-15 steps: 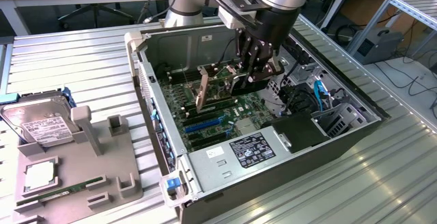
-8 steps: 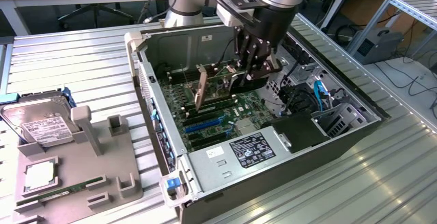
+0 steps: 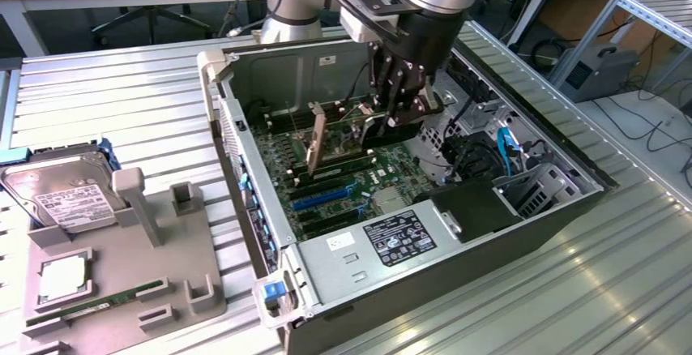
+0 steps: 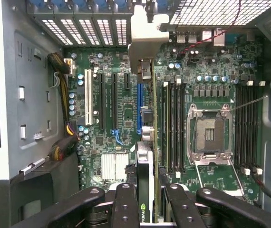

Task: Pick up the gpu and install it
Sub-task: 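Insert the gpu into the slot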

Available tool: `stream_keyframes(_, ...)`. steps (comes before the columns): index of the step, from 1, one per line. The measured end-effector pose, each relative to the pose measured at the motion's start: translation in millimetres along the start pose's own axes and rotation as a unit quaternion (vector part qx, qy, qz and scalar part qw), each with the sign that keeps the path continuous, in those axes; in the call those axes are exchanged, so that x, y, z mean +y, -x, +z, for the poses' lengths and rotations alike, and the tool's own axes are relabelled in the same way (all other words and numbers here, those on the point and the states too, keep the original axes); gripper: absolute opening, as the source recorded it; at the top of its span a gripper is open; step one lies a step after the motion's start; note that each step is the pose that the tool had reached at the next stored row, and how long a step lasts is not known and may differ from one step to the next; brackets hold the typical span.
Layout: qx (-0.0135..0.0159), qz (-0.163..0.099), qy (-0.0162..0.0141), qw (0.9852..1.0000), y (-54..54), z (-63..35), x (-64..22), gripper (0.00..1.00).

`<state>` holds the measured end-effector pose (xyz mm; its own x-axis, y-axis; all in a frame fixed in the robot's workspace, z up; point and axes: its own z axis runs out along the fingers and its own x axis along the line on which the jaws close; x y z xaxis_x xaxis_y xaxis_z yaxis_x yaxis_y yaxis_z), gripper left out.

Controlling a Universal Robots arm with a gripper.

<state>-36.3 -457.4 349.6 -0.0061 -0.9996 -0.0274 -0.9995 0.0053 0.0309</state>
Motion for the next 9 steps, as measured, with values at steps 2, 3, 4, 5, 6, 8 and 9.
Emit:
stream_keyframes(2, 0.0, 0.0, 0.0, 1.0, 0.2, 0.0, 0.0, 0.27)
stream_keyframes(3, 0.0, 0.0, 0.0, 1.0, 0.3, 0.1, 0.0, 0.27)
stream_keyframes(4, -0.0001, 0.0, 0.0, 1.0, 0.5, 0.4, 0.3, 0.27)
stream_keyframes(5, 0.0, 0.0, 0.0, 1.0, 0.6, 0.8, 0.5, 0.27)
stream_keyframes(6, 0.0001, 0.0, 0.0, 1.0, 0.8, 1.3, 0.6, 0.27)
stream_keyframes(8, 0.0001, 0.0, 0.0, 1.0, 1.0, 3.3, 1.3, 0.27)
stream_keyframes(9, 0.0, -0.001, 0.0, 1.0, 1.1, 4.4, 1.8, 0.27)
